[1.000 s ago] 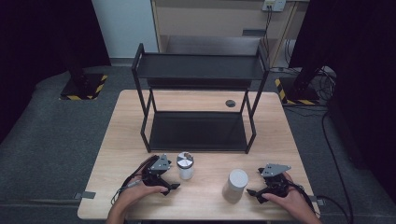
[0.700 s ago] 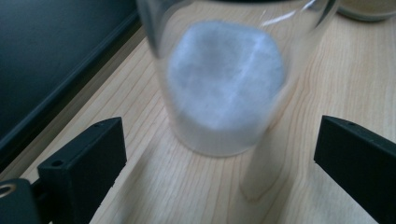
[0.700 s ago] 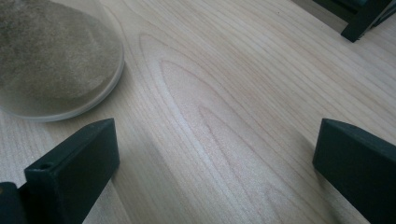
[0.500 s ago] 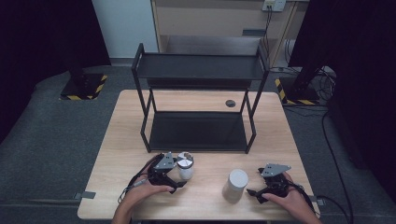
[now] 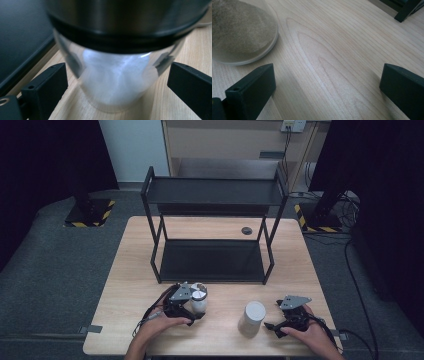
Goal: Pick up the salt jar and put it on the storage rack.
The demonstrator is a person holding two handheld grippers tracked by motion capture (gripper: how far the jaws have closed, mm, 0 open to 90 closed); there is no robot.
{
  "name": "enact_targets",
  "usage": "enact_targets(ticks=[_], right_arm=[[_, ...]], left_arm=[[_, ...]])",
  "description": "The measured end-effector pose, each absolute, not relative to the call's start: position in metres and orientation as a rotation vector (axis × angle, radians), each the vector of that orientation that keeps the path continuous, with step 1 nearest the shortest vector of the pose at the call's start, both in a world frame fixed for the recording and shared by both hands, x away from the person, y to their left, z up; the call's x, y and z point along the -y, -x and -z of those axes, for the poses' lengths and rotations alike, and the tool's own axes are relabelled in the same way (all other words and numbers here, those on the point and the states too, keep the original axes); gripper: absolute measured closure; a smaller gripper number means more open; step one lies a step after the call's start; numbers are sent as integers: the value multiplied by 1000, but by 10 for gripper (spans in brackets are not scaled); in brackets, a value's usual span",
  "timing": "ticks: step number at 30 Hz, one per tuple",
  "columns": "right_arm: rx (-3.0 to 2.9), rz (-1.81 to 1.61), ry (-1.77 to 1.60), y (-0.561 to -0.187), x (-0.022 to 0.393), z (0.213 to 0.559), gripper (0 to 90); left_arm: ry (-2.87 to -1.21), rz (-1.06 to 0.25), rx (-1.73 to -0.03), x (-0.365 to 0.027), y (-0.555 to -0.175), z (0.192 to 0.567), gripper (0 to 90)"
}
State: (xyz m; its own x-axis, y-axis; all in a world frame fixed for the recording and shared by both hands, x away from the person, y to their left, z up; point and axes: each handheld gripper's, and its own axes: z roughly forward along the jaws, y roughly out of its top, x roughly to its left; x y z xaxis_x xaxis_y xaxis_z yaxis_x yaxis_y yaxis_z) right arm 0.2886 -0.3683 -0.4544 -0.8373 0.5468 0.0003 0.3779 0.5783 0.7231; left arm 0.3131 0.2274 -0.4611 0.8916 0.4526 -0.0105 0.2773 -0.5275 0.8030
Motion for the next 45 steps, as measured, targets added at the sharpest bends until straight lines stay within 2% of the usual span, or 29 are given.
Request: enact_targets(ticks=[27, 45], right_arm=[[-2585, -1106, -775, -288, 368, 454, 13], [-2584, -1106, -776, -288, 368, 454, 13]], left_arm=[[-2098, -262, -518, -227, -315, 462, 199], [-2105, -277, -511, -225, -316, 462, 262]])
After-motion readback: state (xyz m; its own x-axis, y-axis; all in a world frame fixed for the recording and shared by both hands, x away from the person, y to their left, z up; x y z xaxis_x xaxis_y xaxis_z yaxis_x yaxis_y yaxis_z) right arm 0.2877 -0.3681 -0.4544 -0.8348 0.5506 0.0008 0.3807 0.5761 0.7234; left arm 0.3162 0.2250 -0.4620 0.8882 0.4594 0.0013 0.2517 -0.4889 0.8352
